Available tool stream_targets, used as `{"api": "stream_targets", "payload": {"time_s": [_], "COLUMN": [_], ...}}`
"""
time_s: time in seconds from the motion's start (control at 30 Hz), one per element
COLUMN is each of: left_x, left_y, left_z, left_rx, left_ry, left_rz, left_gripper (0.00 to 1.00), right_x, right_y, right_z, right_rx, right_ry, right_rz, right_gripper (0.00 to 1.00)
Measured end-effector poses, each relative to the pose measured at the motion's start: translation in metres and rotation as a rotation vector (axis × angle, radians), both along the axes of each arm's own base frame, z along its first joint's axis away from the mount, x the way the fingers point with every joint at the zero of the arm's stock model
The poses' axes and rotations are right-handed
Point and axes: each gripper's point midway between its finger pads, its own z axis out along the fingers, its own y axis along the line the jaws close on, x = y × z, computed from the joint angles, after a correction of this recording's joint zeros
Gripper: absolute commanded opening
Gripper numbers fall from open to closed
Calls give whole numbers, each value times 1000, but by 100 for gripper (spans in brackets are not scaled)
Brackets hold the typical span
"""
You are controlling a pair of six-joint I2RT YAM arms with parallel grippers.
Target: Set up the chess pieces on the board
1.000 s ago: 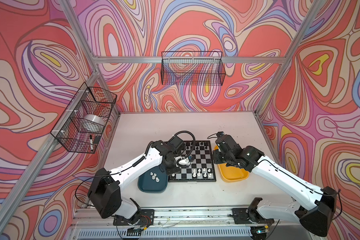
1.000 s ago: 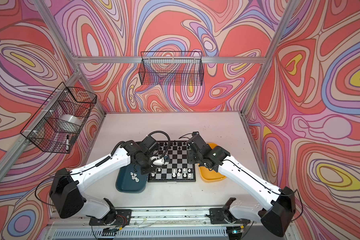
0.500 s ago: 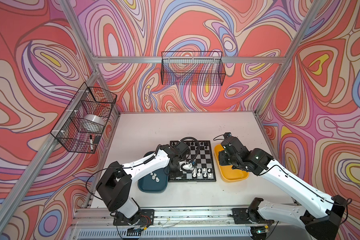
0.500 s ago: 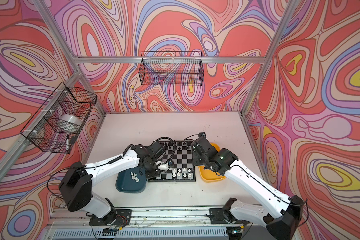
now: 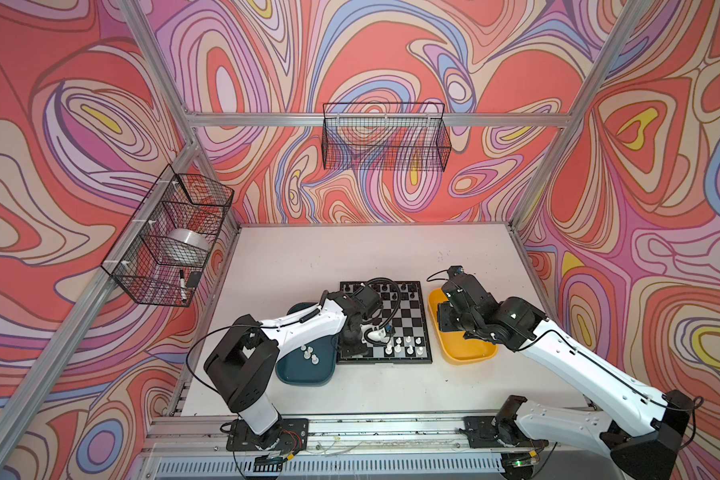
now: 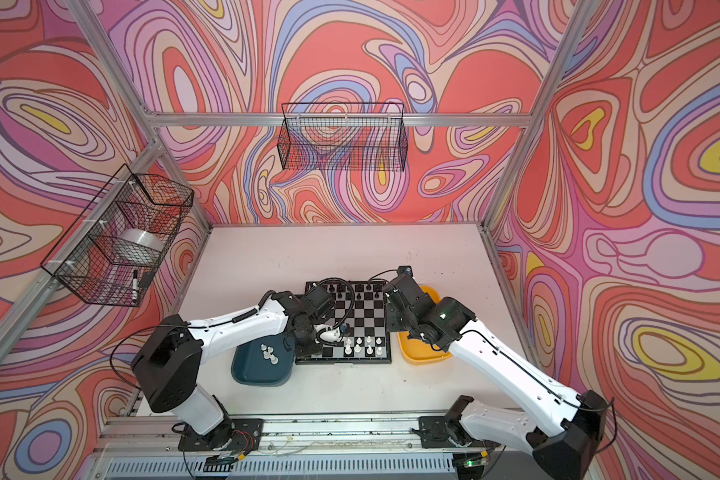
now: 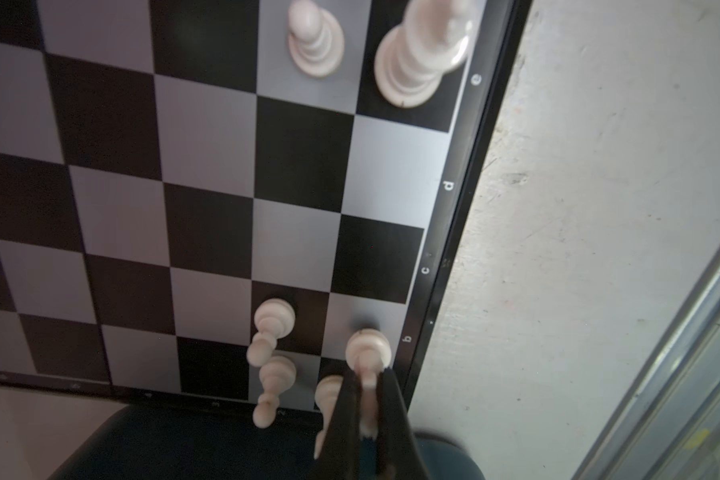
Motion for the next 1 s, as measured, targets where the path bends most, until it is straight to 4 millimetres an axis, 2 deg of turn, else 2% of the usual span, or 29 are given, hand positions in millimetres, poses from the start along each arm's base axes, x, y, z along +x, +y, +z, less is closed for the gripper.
{"api": "stream_targets", "payload": {"time_s": [0.6, 0.83, 1.0], "left_x": [3, 2, 3], "left_y": [-1, -1, -1], "left_z": [-6, -6, -6], "left_rx": [8, 8, 9], "left_ry": [-3, -3, -5], "left_rz": [-2, -3, -3], "left_gripper": [1, 14, 18], "right_x": [-1, 1, 1], "right_y": [0, 2, 2], "right_z": [-7, -6, -8], "right_rx": [-7, 3, 3], "right_ry": [11, 2, 6], "right_rz": [1, 3, 4], "right_gripper": [15, 15, 15]}}
